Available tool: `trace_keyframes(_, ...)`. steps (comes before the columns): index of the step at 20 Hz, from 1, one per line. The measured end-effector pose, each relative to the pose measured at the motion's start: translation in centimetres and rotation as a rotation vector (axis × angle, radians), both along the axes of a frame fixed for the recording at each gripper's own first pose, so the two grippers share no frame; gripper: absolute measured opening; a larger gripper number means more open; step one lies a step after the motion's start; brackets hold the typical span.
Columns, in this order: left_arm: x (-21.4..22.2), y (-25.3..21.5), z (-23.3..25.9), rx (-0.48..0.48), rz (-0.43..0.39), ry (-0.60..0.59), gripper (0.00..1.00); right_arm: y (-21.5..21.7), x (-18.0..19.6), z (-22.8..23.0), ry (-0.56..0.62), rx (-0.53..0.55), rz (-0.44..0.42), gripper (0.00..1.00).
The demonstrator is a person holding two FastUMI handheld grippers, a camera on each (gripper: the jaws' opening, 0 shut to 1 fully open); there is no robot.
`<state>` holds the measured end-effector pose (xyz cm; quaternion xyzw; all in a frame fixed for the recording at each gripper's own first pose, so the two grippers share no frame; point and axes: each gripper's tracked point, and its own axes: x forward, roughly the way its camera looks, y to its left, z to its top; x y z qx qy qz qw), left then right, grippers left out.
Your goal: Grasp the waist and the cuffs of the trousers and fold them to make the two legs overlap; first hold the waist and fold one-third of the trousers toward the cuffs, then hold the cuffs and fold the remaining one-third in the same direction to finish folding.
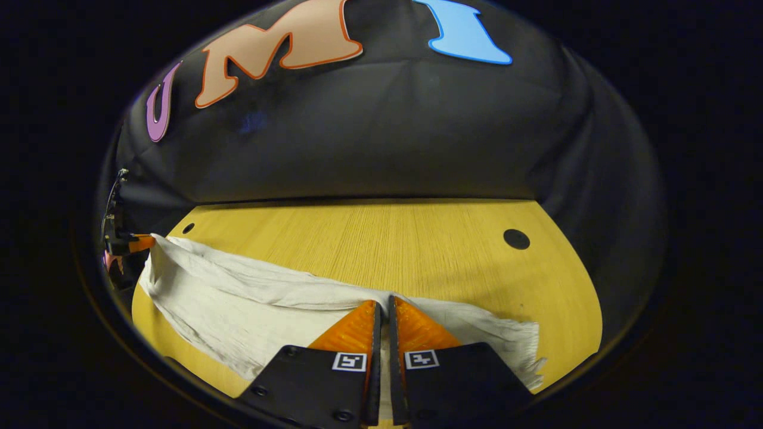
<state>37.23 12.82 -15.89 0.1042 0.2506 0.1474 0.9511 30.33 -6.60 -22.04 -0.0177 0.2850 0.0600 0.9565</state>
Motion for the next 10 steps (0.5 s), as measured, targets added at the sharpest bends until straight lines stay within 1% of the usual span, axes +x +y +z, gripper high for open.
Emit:
trace_keyframes(1,0.4,-0.2,-0.6,-0.006,0.000,0.010,0.00,0.0,0.3,-0.7,0.018,-0.002,-0.006,0.12)
trace_keyframes(2,0.7,-0.3,-1.0,-0.018,0.002,0.007,0.00,0.0,0.1,-0.9,0.033,0.007,-0.004,0.17)
trace_keyframes(3,0.9,-0.6,-1.0,-0.043,0.011,-0.012,0.00,0.2,0.0,-0.9,0.043,0.027,0.002,0.26)
trace_keyframes(5,1.1,-2.3,-1.2,-0.173,0.000,-0.057,0.00,0.2,-0.3,0.2,0.031,0.042,-0.004,0.73)
trace_keyframes(6,1.1,-3.2,-1.2,-0.242,-0.015,-0.082,0.12,0.0,-0.4,0.9,0.013,0.047,-0.004,0.97)
trace_keyframes(7,0.9,-4.1,-0.9,-0.294,-0.019,-0.107,0.42,-0.4,-0.7,2.1,-0.008,0.049,-0.011,0.94)
trace_keyframes(8,0.9,-4.6,-0.4,-0.327,-0.016,-0.135,0.71,-0.9,-1.2,3.2,-0.027,0.056,-0.021,0.92)
trace_keyframes(9,0.8,-5.1,0.9,-0.358,-0.017,-0.166,1.00,-1.6,-1.7,4.3,-0.041,0.066,-0.034,0.92)
trace_keyframes(10,1.3,-4.9,0.4,-0.401,-0.028,-0.192,0.96,-2.3,-2.4,5.4,-0.054,0.077,-0.049,0.96)
